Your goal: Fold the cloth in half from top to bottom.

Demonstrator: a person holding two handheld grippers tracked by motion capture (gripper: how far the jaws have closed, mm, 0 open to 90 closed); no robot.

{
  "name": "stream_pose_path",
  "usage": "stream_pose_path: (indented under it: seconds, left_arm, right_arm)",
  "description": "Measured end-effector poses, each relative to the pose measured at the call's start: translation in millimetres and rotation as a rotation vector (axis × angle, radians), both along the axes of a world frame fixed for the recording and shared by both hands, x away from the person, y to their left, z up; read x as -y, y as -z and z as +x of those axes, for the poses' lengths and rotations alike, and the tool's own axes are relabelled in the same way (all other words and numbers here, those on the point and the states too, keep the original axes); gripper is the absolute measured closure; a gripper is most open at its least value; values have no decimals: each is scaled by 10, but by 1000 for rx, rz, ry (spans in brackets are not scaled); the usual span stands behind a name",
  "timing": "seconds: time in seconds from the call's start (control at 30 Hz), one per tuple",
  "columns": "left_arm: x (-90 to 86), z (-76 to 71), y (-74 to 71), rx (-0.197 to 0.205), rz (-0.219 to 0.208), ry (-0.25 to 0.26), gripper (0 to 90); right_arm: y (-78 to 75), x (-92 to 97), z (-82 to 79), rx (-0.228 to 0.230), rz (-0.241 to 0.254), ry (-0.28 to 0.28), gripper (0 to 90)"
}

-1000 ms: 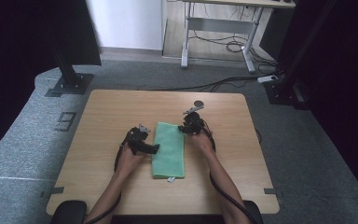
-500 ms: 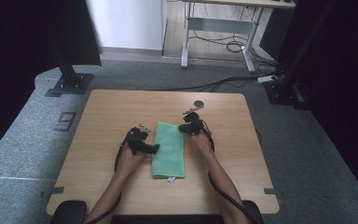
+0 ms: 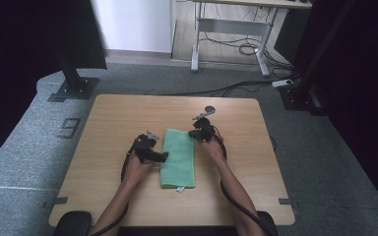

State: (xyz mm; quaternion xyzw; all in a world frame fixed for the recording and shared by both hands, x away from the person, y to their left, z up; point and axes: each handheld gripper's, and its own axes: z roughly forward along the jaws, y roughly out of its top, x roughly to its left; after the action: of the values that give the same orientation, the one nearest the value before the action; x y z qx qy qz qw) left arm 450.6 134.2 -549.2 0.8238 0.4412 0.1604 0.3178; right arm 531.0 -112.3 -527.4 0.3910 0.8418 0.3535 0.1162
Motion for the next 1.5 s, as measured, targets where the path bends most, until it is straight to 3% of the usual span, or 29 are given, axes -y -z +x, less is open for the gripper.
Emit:
stream_pose_path:
  seconds: [0.37, 0.7, 1.13, 1.5]
  left_arm:
    - [0, -2, -1, 0, 1, -1, 0]
    - [1, -4, -1, -1, 2, -3, 0]
    - [2, -4, -1, 0, 3, -5, 0]
    - [2, -5, 0, 0, 1, -7, 0]
  right_arm:
    - [-258, 16, -166, 56, 33, -49, 842]
    - [-466, 148, -371, 89, 95, -80, 842]
    - [-657, 183, -805, 125, 141, -155, 842]
    - [-609, 149, -1141, 111, 139, -217, 842]
